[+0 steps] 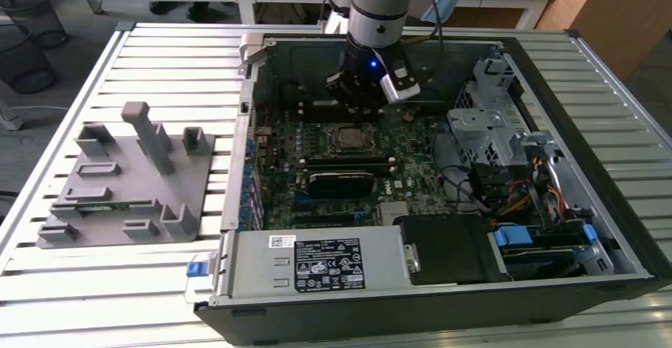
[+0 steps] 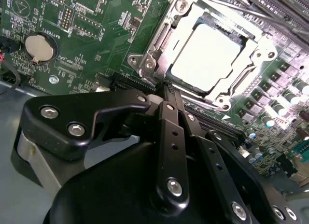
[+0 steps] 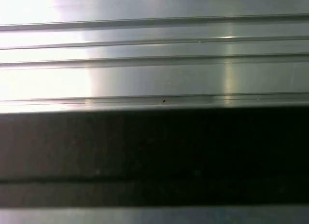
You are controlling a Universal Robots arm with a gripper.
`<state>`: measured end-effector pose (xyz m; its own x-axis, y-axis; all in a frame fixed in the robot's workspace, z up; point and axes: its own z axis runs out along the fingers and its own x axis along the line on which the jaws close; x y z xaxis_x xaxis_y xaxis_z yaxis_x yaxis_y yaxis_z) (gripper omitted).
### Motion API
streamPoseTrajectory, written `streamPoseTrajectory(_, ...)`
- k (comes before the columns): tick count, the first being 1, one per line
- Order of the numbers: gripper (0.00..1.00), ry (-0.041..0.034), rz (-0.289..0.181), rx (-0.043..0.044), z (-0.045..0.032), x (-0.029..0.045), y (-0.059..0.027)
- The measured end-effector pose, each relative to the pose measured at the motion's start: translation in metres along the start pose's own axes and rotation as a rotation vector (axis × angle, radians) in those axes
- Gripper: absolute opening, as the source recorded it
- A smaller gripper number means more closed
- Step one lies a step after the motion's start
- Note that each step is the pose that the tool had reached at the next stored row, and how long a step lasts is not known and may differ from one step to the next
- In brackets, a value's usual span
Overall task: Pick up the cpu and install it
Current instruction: 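Install the second cpu locking lever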
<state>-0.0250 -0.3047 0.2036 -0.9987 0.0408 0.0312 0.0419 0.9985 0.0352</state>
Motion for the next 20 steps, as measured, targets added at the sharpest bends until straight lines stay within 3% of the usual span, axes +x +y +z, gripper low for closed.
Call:
streamPoseTrajectory(8,0.11,0.0000,0.000,0.0001,-0.0003,-0.0003,-0.0085)
streamPoseTrajectory(16,0.11,0.0001,0.000,0.0003,-0.0007,-0.0004,-0.0110)
streamPoseTrajectory(20,0.11,0.0000,0.000,0.0001,-0.0051,-0.0003,-0.0109)
